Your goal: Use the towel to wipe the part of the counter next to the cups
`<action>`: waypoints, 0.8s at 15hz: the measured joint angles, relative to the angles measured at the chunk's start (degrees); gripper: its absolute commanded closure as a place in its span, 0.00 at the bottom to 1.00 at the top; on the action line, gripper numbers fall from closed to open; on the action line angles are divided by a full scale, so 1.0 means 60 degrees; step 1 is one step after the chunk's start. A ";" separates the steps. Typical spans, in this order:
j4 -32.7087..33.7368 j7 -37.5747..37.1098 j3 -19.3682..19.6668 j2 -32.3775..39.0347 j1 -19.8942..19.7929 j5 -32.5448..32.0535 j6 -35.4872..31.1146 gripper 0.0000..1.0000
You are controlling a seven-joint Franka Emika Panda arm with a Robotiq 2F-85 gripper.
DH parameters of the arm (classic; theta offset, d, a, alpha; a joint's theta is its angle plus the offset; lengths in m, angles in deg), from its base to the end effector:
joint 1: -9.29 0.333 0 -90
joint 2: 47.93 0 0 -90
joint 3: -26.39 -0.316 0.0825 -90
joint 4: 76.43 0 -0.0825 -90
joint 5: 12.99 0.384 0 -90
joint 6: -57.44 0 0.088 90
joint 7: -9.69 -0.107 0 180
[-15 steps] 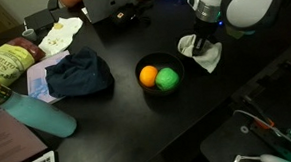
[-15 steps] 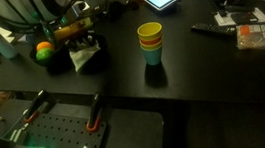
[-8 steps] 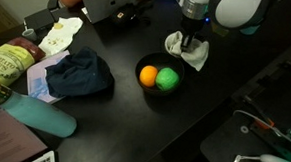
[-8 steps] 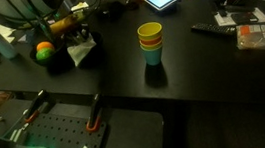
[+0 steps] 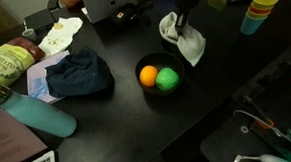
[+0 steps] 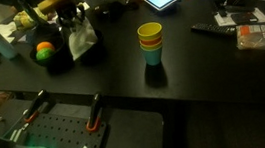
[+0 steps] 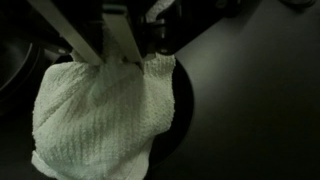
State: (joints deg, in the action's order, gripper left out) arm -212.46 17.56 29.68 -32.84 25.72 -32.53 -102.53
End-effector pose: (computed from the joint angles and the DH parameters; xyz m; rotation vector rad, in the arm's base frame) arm 0.5037 0.1328 0.2268 2.8124 0.9977 0.2361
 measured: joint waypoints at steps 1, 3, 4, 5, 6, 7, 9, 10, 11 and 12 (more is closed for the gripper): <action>0.0071 -0.0028 -0.0038 -0.0318 -0.0020 -0.0059 0.0482 0.94; 0.0189 -0.0121 -0.0126 -0.0934 -0.0124 -0.0291 0.1445 0.94; 0.0231 -0.0181 -0.0175 -0.1224 -0.0210 -0.0435 0.1887 0.94; 0.0255 -0.0231 -0.0228 -0.1499 -0.0327 -0.0572 0.2302 0.94; 0.0262 -0.0317 -0.0268 -0.1738 -0.0463 -0.0764 0.2661 0.94; 0.0261 -0.0437 -0.0289 -0.1950 -0.0620 -0.0999 0.2989 0.94; 0.0249 -0.0716 -0.0287 -0.2218 -0.1006 -0.1510 0.3502 0.94; 0.0223 -0.0890 -0.0261 -0.2284 -0.1256 -0.1820 0.3664 0.94; 0.0187 -0.1033 -0.0218 -0.2302 -0.1511 -0.2047 0.3720 0.94; 0.0123 -0.1115 -0.0151 -0.2301 -0.1795 -0.2215 0.3703 0.94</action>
State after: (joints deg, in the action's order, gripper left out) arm -211.73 10.87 28.77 -46.65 14.95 -45.82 -80.32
